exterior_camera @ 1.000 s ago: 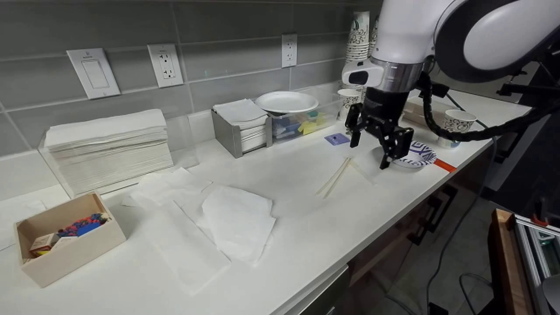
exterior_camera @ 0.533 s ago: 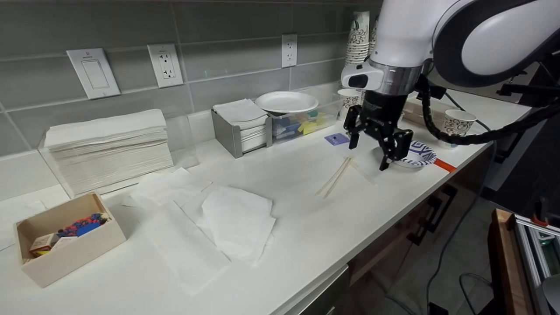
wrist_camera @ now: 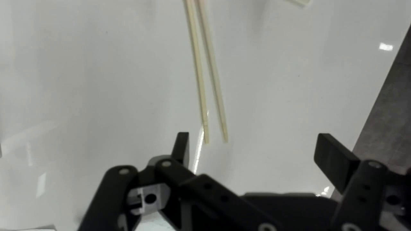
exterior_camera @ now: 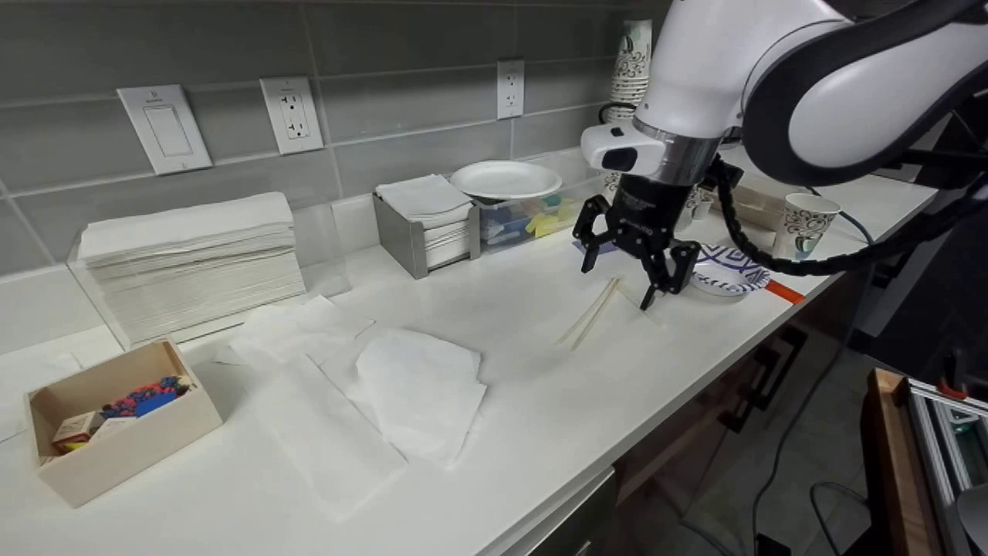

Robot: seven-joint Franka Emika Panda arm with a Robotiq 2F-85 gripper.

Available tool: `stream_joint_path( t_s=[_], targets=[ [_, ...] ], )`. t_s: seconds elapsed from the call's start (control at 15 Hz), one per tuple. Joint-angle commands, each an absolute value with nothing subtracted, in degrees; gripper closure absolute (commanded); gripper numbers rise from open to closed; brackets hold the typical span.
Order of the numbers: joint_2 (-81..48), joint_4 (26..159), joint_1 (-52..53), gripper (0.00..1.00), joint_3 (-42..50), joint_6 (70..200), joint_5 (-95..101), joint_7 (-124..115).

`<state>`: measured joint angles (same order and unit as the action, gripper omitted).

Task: Pick up the stick and put it in the cup

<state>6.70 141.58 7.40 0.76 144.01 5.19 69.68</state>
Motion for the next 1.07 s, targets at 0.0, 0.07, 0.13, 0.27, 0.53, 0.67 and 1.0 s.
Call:
stream_joint_path(
  t_s=[0.0, 0.07, 0.13, 0.27, 0.53, 0.67, 1.0],
  targets=[
    [0.6, 138.9, 7.6, 0.0, 0.8, 145.6, -1.6, 81.8],
    [-0.5, 138.1, 7.2, 0.0, 0.4, 145.0, -3.4, 84.5],
    [-1.6, 137.1, 6.7, 0.0, 0.0, 143.8, -4.5, 87.0],
    [-4.1, 134.9, 5.6, 0.0, -0.6, 142.5, -5.5, 90.3],
    [-8.8, 130.3, 3.5, 0.0, -1.4, 140.3, -2.8, 90.3],
    [-10.9, 128.4, 2.8, 0.0, -1.7, 138.9, -1.5, 89.1],
    [-14.4, 125.9, 1.7, 0.09, -3.3, 140.0, -0.6, 89.9]
  ],
)
